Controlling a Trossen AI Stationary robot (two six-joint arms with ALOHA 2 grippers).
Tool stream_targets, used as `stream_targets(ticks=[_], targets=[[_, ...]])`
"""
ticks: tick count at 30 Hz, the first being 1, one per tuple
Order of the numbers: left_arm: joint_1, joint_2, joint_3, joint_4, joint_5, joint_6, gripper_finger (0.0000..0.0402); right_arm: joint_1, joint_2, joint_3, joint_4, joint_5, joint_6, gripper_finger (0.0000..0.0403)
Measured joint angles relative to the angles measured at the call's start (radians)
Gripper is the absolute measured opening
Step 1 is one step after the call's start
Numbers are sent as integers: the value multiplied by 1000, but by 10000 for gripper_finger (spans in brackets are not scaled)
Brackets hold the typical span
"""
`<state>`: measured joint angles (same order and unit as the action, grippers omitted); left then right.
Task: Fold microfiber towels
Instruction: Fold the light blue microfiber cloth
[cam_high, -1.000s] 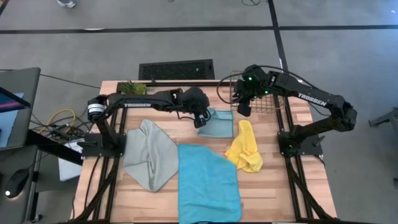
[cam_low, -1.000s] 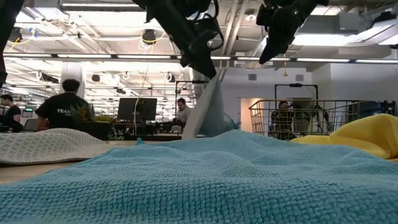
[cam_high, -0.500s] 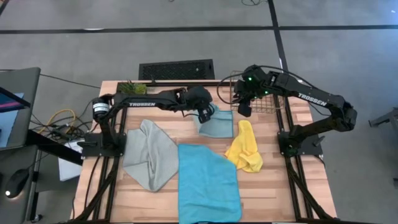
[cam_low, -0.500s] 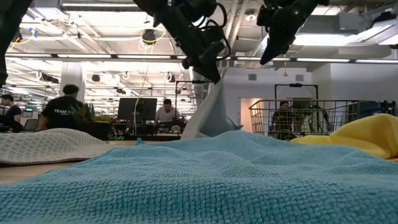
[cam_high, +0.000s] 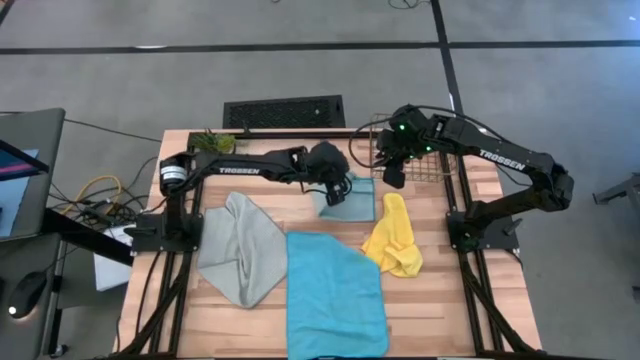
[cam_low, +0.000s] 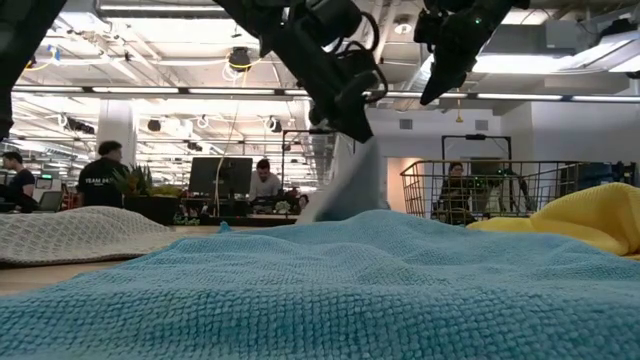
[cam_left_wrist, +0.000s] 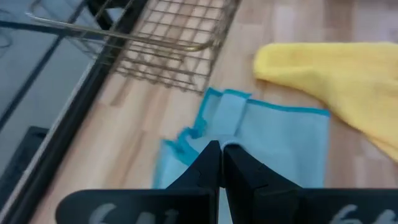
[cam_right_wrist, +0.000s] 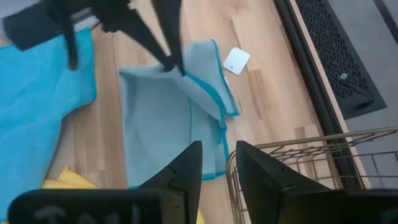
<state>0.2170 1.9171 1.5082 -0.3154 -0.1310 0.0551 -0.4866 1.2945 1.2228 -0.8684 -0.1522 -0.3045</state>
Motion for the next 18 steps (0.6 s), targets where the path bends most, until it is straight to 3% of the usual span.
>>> stream_targets(ticks=[18], targets=[[-29,58,1,95,39,-55,0,0,0,0,-26,0,-2,122]])
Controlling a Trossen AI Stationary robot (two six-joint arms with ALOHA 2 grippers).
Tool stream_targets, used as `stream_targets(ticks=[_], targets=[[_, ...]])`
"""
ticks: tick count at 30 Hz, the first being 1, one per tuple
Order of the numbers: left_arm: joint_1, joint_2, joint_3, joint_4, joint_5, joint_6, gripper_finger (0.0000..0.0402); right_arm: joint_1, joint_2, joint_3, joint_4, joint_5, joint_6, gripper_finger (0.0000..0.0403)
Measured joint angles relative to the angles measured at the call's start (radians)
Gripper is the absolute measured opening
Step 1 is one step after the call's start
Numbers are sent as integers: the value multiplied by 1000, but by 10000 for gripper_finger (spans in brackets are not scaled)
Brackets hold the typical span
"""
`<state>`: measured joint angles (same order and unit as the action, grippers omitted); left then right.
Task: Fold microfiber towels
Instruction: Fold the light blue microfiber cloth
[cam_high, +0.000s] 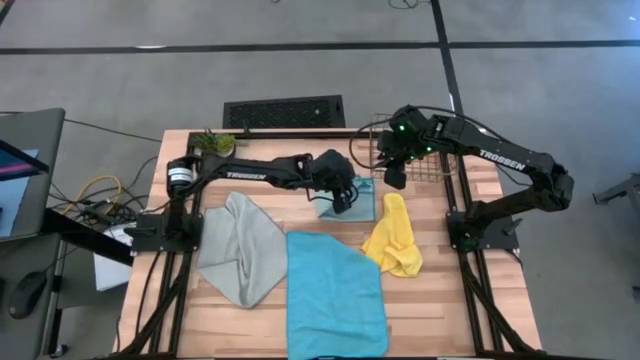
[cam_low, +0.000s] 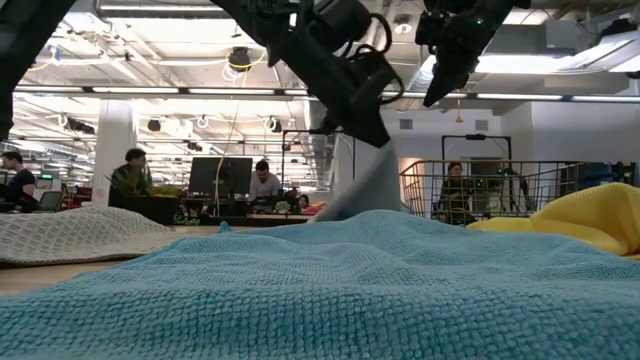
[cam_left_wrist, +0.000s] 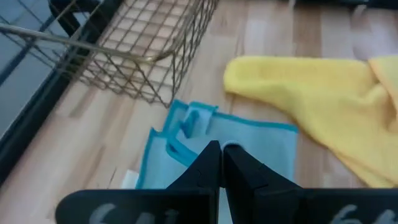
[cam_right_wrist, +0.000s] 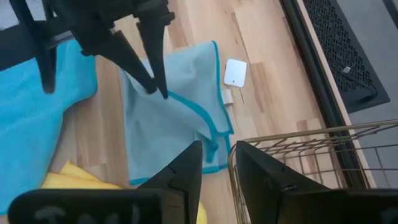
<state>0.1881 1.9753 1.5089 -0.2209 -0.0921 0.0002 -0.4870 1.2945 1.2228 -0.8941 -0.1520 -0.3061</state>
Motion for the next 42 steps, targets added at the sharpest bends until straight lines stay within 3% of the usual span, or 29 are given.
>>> stream_targets(ticks=[8,16,31,42], targets=[[1,20,2,41,-29,-63,0,0,0,0,-15,0,0,122],[-13,43,1,106,82,-72,0,0,0,0,-18,0,-7,122],[-28,94,0,176,125,-126,1,0,0,0,-29,0,-8,122],[-48,106,-6,176,127,-129,87,0,0,0,-46,0,-16,122]])
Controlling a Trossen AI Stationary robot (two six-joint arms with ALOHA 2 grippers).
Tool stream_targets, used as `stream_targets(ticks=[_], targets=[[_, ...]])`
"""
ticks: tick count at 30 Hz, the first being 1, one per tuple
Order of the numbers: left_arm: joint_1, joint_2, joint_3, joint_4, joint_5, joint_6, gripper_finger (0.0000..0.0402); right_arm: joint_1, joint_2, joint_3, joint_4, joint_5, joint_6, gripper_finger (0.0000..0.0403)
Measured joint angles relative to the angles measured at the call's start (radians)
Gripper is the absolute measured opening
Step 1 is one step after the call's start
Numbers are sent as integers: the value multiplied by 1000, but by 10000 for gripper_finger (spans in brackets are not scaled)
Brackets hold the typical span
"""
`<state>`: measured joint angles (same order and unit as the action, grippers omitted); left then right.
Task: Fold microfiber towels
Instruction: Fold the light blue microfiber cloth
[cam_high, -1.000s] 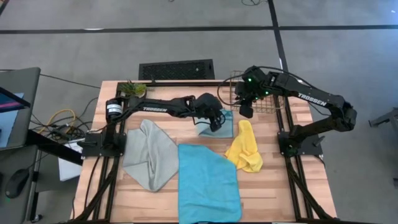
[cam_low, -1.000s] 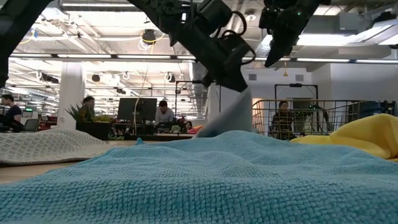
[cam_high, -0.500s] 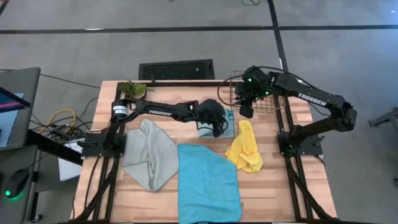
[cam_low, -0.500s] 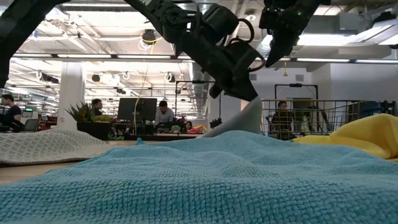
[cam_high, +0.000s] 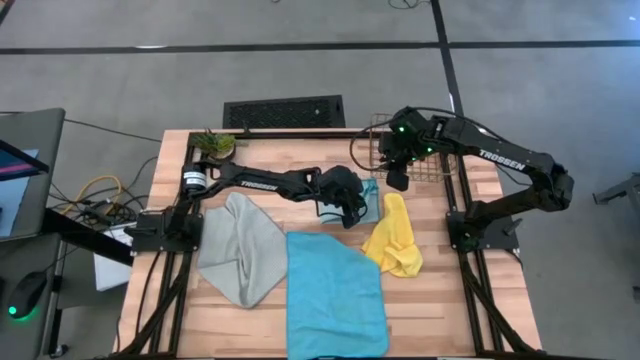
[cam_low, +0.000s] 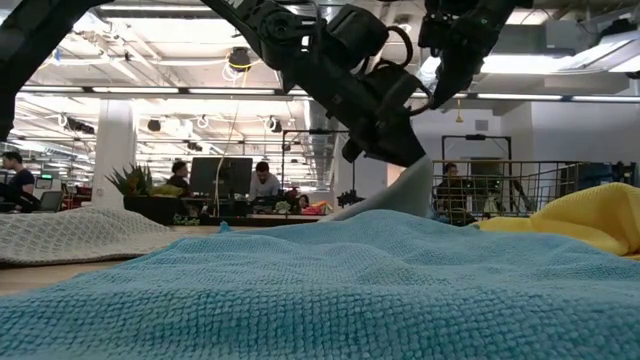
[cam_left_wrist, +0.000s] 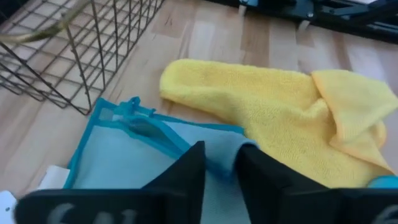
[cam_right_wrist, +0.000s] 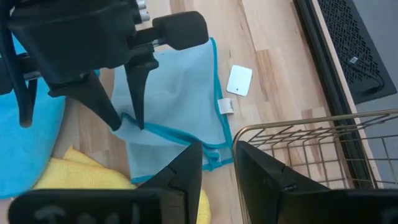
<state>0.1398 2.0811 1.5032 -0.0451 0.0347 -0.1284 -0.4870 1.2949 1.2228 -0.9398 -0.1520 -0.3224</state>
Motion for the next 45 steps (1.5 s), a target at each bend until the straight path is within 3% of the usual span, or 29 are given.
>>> stream_targets(ticks=[10,16,22,30,36,45], targets=[[1,0,0,47,-40,-81,147,0,0,0,-3,0,-1,122],[1,0,11,42,-11,-52,148,0,0,0,-3,0,-1,122],[2,0,50,14,-18,79,148,0,0,0,-3,0,-1,122],[55,-4,73,-318,-25,83,148,0,0,0,-3,0,-25,122],[56,0,-16,-325,-43,81,148,0,0,0,-2,0,-29,122],[53,68,-18,-305,-52,79,148,0,0,0,-2,0,-29,122]])
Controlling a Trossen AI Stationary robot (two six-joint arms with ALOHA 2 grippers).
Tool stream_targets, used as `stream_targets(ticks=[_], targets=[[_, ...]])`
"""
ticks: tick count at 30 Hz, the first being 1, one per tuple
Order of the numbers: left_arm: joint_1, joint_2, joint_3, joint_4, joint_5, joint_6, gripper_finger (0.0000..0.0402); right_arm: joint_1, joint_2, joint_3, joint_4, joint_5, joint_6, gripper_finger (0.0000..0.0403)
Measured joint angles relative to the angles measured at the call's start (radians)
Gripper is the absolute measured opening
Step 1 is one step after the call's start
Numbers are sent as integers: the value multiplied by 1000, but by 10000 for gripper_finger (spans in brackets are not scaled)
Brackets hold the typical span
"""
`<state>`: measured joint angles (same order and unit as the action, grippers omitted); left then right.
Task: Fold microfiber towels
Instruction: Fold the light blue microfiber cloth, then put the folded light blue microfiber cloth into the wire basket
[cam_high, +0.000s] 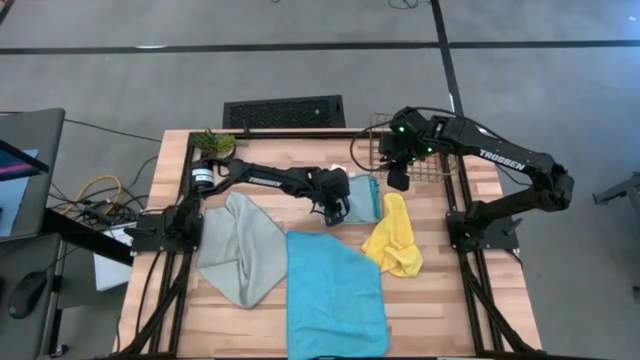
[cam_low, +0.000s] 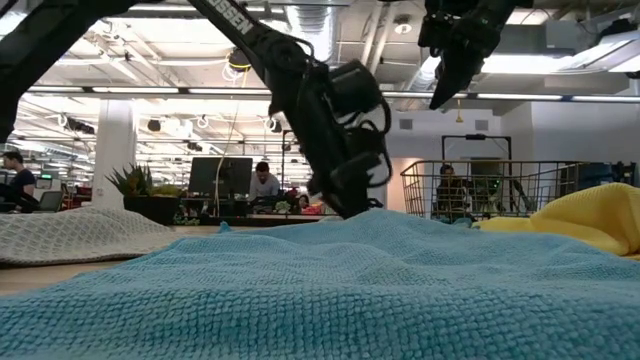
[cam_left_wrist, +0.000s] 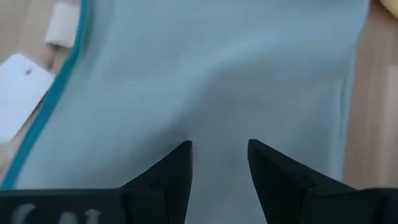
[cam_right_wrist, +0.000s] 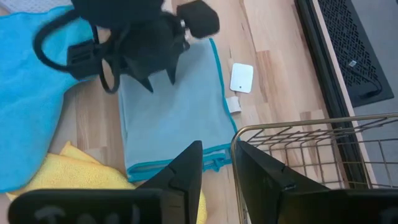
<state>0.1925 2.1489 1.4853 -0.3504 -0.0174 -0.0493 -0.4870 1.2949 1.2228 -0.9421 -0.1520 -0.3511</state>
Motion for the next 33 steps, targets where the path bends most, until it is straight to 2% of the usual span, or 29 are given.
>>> stream_targets(ticks=[9,21,33], targets=[[-4,20,5,-62,-42,-19,148,0,0,0,-2,0,1,122],[31,-25,2,-382,-73,-61,148,0,0,0,-5,0,2,122],[53,-155,-4,-385,-113,-33,148,0,0,0,0,0,-32,122]])
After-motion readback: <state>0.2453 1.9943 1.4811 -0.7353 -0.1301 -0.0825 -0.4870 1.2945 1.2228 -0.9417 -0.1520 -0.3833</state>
